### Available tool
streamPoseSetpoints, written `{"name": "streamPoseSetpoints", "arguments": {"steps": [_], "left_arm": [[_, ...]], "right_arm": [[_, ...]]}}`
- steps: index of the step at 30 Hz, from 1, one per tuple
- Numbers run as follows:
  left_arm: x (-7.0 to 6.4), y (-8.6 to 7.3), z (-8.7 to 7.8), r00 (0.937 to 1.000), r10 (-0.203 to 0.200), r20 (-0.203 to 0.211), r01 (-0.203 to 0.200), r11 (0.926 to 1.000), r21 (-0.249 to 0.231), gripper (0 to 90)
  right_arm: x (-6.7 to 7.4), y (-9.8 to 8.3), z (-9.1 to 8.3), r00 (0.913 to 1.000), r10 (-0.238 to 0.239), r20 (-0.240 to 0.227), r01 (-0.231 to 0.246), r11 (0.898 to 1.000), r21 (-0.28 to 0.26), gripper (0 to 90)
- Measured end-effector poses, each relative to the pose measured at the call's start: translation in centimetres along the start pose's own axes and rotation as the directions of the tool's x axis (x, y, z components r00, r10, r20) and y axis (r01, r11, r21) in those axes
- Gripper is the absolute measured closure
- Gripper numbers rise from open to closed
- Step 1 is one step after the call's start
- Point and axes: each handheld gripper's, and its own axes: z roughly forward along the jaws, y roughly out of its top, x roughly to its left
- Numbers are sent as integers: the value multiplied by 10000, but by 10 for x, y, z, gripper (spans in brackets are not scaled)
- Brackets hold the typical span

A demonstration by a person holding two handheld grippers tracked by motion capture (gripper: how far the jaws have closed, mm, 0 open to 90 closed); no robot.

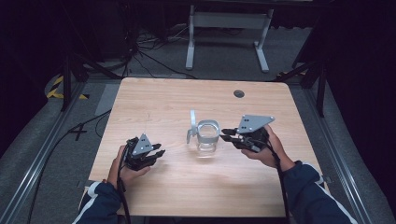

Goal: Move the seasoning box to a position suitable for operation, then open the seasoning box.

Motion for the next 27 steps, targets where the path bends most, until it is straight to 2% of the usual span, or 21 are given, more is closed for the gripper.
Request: {"name": "streamPoseSetpoints", "arguments": {"steps": [2, 5, 7, 10, 14, 15, 17, 20, 23, 24, 25, 27], "left_arm": [[1, -4, -2, 10000, 46, 21, -46, 10000, 63, 653], [2, -13, -4, 9998, -151, 111, 149, 9997, 199, 615], [4, -18, -5, 9989, -441, 173, 435, 9984, 371, 566], [5, -24, -8, 9985, -526, 117, 521, 9978, 416, 526], [7, -35, -10, 9976, -691, -51, 692, 9949, 732, 450], [7, -35, -10, 9976, -691, -51, 692, 9949, 732, 421], [9, -42, -12, 9955, -937, -155, 945, 9930, 703, 393], [12, -50, -12, 9921, -1227, -246, 1243, 9891, 784, 349], [13, -56, -13, 9883, -1523, -120, 1527, 9849, 820, 318], [15, -56, -14, 9910, -1329, -149, 1337, 9875, 831, 312], [14, -57, -15, 9891, -1466, -162, 1475, 9854, 847, 312], [14, -57, -13, 9887, -1477, -272, 1494, 9854, 812, 290]], "right_arm": [[-1, -5, -4, 10000, 63, 61, -64, 10000, 62, 763], [-4, -22, -18, 9995, 29, 323, -38, 9996, 280, 711], [-6, -36, -27, 9985, 250, 484, -272, 9986, 454, 658], [-7, -60, -38, 9969, 431, 663, -476, 9965, 683, 607], [-7, -93, -54, 9907, 646, 1195, -777, 9911, 1082, 544], [-7, -93, -54, 9907, 646, 1195, -777, 9911, 1082, 544], [-7, -111, -64, 9849, 727, 1571, -936, 9871, 1299, 510], [-8, -134, -76, 9786, 1048, 1770, -1302, 9818, 1384, 496], [-8, -156, -85, 9698, 1273, 2082, -1627, 9731, 1629, 482], [-8, -162, -88, 9668, 1294, 2202, -1679, 9717, 1663, 477], [-8, -168, -92, 9630, 1491, 2244, -1888, 9677, 1673, 477], [-8, -182, -97, 9536, 1827, 2395, -2250, 9606, 1629, 460]]}}
